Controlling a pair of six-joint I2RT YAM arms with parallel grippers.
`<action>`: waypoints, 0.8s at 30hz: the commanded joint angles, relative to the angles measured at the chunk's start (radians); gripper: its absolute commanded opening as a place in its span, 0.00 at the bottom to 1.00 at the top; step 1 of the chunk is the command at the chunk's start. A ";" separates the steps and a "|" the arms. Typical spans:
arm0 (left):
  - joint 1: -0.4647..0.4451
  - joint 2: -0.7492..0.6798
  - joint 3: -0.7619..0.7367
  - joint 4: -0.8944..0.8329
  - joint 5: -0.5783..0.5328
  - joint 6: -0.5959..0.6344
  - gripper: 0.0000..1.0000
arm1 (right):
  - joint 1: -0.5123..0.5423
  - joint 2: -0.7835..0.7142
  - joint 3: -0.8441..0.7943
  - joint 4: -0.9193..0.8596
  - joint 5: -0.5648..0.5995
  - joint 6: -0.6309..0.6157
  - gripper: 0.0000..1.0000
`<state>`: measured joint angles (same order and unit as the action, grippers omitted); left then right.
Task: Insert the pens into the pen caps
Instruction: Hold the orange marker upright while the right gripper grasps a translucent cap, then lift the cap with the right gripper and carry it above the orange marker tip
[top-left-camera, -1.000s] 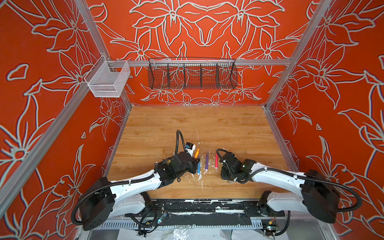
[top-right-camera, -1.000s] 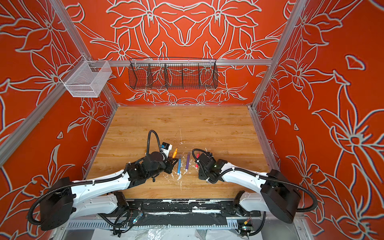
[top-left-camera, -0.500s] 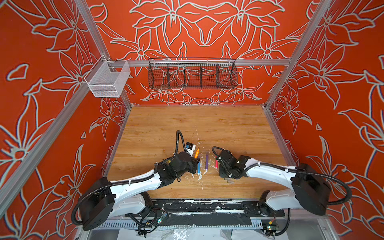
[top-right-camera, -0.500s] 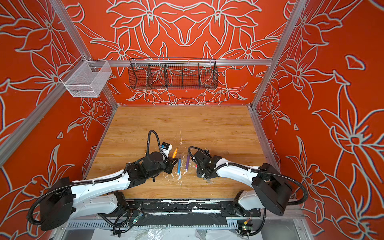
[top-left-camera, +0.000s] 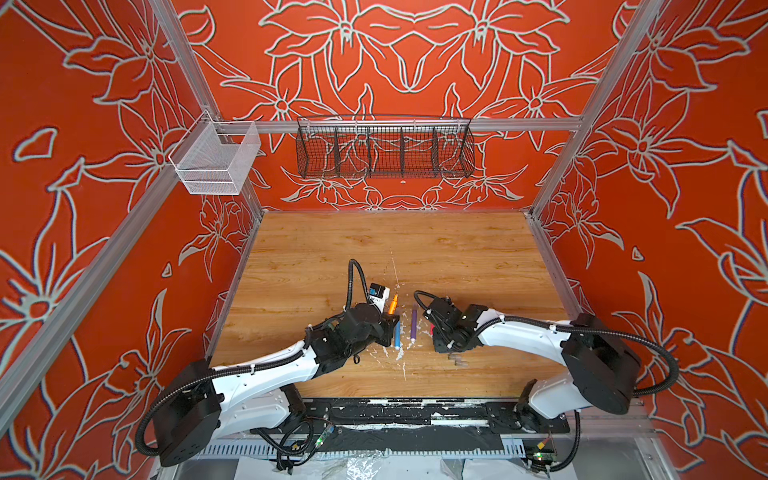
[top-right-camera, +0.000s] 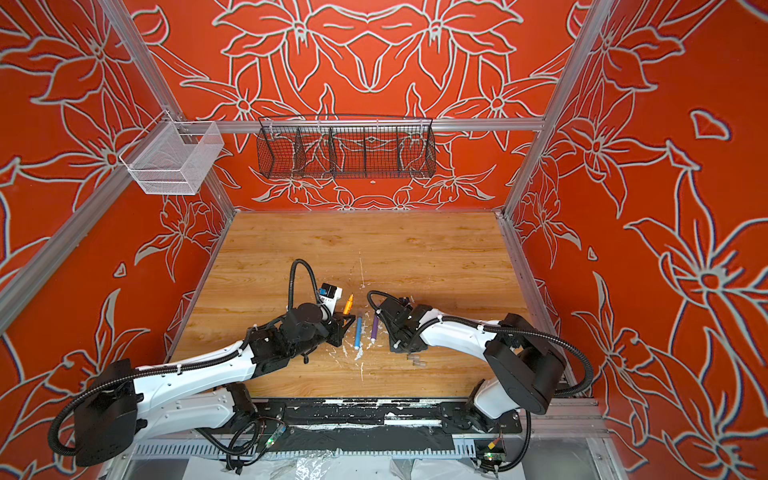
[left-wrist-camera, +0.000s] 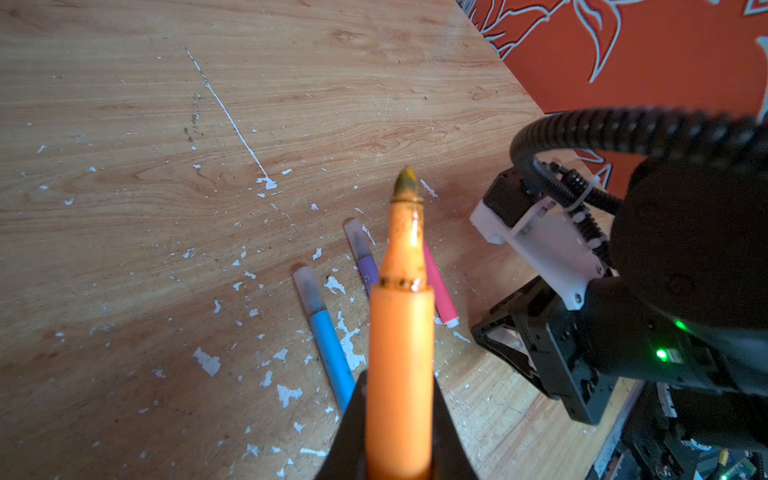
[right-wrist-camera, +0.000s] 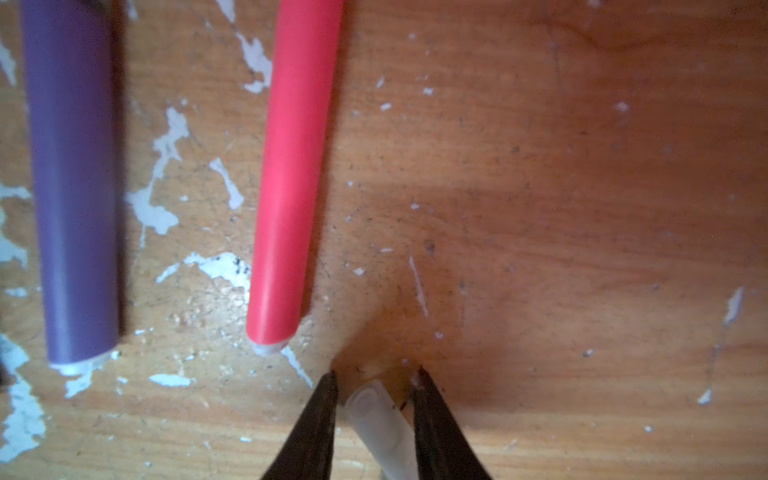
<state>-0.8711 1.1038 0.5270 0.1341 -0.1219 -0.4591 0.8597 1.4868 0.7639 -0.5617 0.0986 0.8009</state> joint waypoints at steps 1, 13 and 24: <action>0.001 -0.013 0.021 -0.019 -0.012 0.017 0.00 | 0.014 -0.016 -0.044 -0.040 -0.030 -0.012 0.41; 0.000 -0.007 0.019 0.009 0.048 0.023 0.00 | 0.027 -0.012 -0.053 -0.042 -0.004 -0.006 0.10; -0.065 0.026 -0.022 0.159 0.059 0.001 0.00 | 0.012 -0.300 0.098 0.008 0.079 0.044 0.00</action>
<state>-0.9092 1.1213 0.5198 0.2161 -0.0647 -0.4515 0.8761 1.2907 0.8070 -0.5812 0.1265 0.8066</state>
